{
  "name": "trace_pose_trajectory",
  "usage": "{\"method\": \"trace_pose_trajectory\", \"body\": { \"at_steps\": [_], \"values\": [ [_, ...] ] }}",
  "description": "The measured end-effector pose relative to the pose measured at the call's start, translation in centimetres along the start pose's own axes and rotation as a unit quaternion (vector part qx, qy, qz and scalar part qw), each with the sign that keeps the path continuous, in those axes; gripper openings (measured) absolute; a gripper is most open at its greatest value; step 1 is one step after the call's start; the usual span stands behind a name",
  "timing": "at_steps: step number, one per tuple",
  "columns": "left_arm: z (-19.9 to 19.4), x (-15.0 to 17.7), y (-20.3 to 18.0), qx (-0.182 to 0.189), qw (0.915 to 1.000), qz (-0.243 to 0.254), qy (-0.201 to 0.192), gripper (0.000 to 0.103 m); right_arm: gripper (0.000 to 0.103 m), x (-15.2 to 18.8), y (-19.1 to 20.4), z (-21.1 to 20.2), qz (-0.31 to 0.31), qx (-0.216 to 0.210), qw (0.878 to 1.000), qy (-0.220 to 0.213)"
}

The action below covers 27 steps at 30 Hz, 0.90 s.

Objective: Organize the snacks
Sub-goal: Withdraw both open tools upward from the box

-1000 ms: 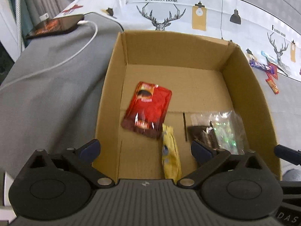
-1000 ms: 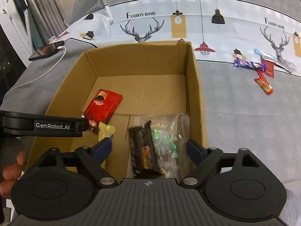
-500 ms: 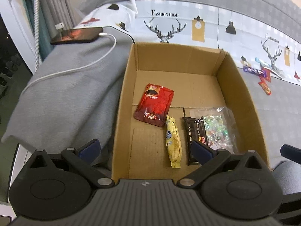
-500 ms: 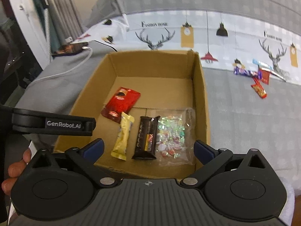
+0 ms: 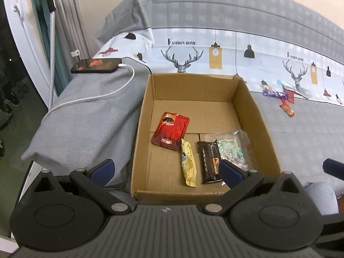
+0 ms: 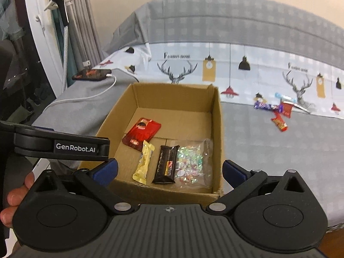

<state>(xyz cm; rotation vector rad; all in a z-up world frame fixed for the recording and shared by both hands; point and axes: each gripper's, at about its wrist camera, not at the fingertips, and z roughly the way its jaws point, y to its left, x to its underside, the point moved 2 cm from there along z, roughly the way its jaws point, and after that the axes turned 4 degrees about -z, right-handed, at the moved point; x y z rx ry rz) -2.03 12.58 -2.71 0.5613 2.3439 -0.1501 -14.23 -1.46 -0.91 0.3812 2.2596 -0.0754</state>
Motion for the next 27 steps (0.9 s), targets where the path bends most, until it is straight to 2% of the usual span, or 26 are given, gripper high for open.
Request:
{"method": "trace_pose_trajectory", "body": {
  "at_steps": [13, 27],
  "values": [
    [-3.7, 1.6, 0.0, -0.014, 0.9994, 0.011, -0.03, 0.103, 0.103, 0.9, -0.2, -4.1, 0.011, 0.008, 0.999, -0.046],
    [-5.3, 2.0, -0.2, -0.016, 0.9987, 0.017, -0.045, 0.103, 0.103, 1.3, -0.2, -5.9, 0.014, 0.007, 0.998, -0.063]
  ]
}}
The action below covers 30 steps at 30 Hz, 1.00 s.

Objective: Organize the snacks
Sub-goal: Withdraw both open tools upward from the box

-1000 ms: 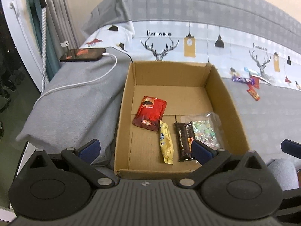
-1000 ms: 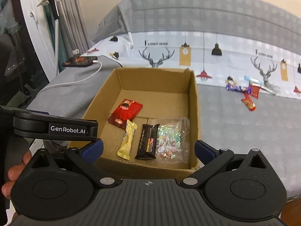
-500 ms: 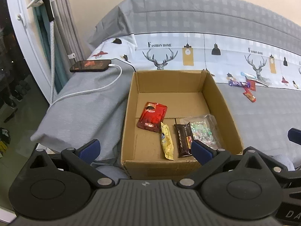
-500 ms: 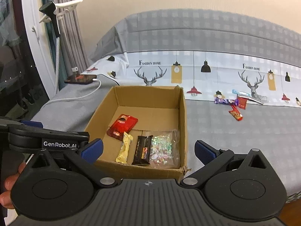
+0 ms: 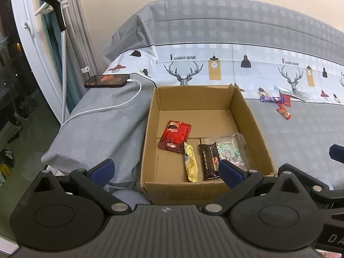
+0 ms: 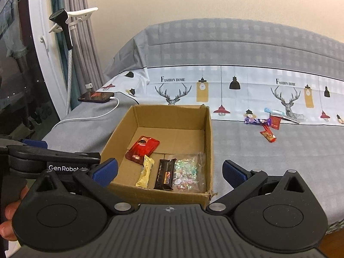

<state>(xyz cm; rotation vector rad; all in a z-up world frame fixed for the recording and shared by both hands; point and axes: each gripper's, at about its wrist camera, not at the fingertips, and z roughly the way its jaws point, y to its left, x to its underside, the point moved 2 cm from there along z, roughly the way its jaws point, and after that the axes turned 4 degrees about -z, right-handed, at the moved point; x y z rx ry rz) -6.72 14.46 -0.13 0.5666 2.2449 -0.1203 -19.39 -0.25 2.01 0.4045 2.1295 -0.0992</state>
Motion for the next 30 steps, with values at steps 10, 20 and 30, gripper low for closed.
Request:
{"method": "trace_pose_trajectory", "body": {
  "at_steps": [10, 20, 30],
  "values": [
    [0.5, -0.1, -0.9, 0.0, 0.9999, 0.015, 0.005, 0.103, 0.103, 0.2, -0.7, 0.1, 0.012, 0.004, 1.0, 0.0],
    [1.8, -0.6, -2.1, 0.002, 0.9994, 0.027, 0.021, 0.103, 0.103, 0.5, -1.7, 1.0, 0.025, 0.003, 1.0, 0.009],
    [3.6, -1.5, -3.9, 0.005, 0.9986, 0.039, 0.035, 0.103, 0.103, 0.7, -3.5, 2.5, 0.039, 0.007, 0.999, 0.024]
  ]
}}
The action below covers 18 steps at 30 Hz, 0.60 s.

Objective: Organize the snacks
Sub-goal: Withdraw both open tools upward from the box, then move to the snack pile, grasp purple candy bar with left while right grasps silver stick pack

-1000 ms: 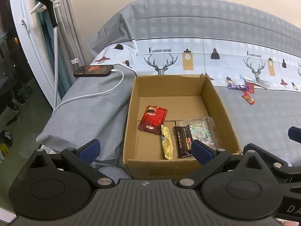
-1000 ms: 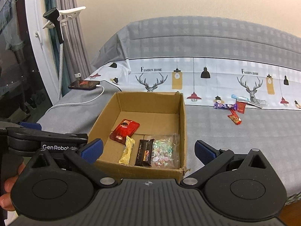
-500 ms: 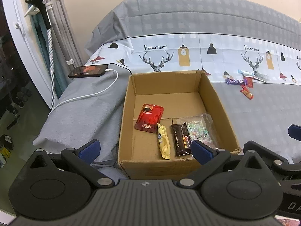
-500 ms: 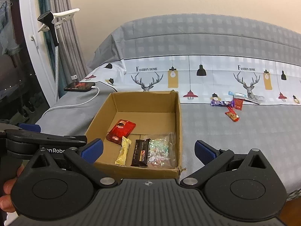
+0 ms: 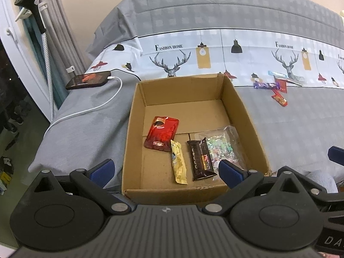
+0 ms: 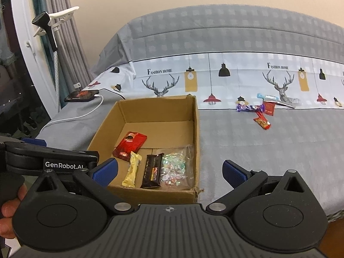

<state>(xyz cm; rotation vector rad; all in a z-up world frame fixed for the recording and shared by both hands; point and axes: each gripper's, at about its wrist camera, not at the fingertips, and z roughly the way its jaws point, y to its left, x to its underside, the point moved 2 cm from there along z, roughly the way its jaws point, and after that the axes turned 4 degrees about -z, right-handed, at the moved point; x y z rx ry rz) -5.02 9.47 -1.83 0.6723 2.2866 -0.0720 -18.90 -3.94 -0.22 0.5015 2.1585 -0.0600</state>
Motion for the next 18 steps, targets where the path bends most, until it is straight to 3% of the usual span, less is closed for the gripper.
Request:
{"method": "trace_pose_trajectory", "body": {
  "at_steps": [18],
  "values": [
    [2.9, -3.2, -5.2, 0.022, 0.9989, 0.038, 0.016, 0.103, 0.103, -0.4, -5.7, 1.7, 0.047, 0.036, 0.998, 0.011]
  ]
}}
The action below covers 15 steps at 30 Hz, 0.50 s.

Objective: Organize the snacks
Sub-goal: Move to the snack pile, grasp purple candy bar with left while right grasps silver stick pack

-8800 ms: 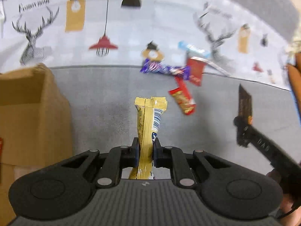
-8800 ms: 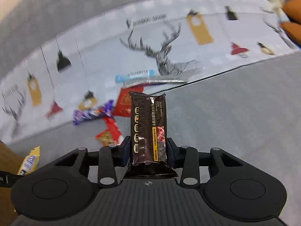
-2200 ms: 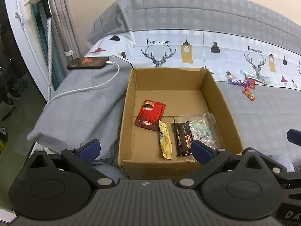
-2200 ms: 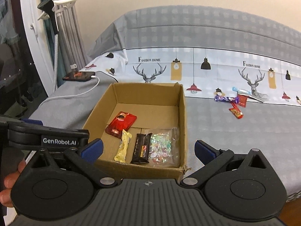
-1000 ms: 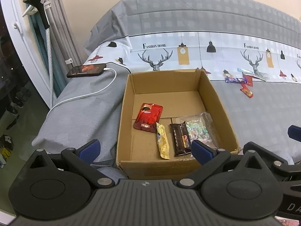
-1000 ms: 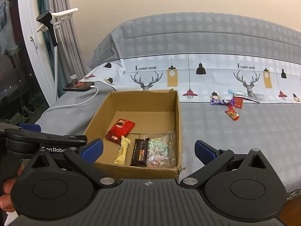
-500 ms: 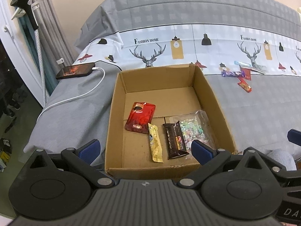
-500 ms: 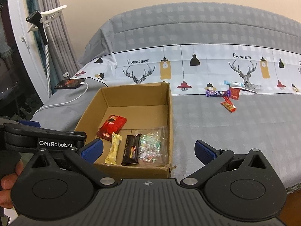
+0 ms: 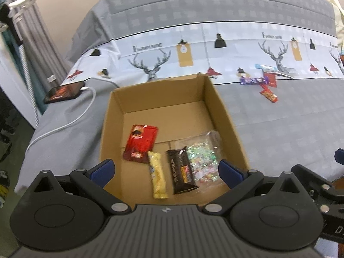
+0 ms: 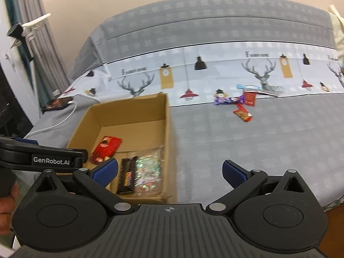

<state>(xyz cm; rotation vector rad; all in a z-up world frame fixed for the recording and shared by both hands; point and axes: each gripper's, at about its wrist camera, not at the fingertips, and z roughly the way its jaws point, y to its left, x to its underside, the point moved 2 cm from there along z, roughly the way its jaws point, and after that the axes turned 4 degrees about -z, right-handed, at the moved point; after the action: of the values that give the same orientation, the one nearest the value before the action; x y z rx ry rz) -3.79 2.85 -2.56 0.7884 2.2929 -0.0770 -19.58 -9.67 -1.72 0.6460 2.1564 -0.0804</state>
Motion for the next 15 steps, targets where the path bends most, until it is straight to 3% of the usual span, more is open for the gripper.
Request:
{"method": "trace_pose_trajectory", "body": {
  "at_steps": [8, 12, 15],
  "values": [
    [2.6, -3.8, -5.0, 0.031, 0.9989, 0.034, 0.008, 0.103, 0.103, -0.6, -6.0, 0.3, 0.027, 0.053, 0.998, -0.011],
    [4.5, -6.6, -8.8, 0.031, 0.9961, 0.081, -0.016, 0.103, 0.103, -1.1, -10.3, 1.2, 0.052, 0.086, 0.995, -0.013],
    [7.0, -8.8, -11.9, 0.044, 0.9927, 0.112, -0.011, 0.103, 0.103, -1.7, -13.6, 2.4, 0.066, 0.109, 0.992, -0.015]
  ]
}}
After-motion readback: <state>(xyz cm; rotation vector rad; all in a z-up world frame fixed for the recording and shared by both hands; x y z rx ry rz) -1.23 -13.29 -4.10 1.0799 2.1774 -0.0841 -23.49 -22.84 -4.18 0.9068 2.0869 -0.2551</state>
